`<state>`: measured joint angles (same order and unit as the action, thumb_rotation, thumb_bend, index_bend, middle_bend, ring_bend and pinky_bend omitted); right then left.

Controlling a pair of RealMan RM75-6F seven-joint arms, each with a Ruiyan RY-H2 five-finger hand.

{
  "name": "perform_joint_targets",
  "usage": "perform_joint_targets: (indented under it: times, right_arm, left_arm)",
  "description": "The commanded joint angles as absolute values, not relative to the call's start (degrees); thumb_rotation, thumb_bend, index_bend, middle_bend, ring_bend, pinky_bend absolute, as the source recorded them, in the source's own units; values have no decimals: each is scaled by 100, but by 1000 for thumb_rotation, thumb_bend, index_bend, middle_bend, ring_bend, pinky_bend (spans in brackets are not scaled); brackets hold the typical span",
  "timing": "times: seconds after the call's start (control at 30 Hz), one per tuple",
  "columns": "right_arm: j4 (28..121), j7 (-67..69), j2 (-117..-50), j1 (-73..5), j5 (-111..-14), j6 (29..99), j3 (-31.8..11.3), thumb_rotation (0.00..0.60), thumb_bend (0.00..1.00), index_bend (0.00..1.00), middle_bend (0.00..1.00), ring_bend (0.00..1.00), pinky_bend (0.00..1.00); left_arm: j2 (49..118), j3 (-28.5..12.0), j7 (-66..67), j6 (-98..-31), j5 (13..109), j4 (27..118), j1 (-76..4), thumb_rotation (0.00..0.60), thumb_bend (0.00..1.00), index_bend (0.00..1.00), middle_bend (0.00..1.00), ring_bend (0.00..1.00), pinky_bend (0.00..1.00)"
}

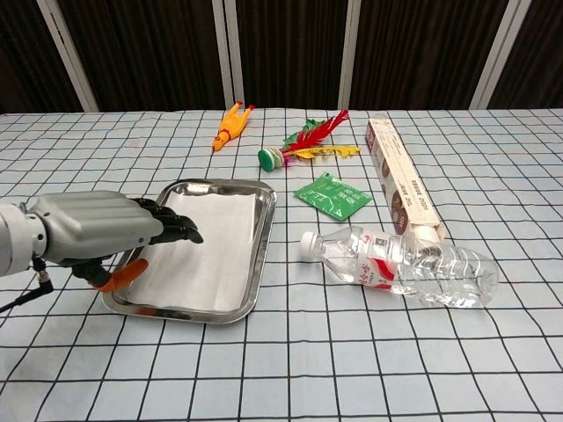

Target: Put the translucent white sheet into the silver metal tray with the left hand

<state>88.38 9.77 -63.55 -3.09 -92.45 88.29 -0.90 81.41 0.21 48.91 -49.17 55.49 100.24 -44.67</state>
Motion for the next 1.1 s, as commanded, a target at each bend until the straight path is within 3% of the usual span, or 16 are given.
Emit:
perform_joint_targets:
  times: [0.03,1.1]
  right_arm:
    - [8840,985,-6354,-308,-9240,8828,-90,600,289,0,0,0,11]
    - [8842,1000,-6349,-313,-9235,8824,-94,600,290,0,0,0,11]
  left_arm:
    - [8242,41,5044,-4967,5403,10033,-4592,600,749,0,0,0,0]
    - [8468,677,5305,-5059,5309,9783,-4978,600,749,0,0,0,0]
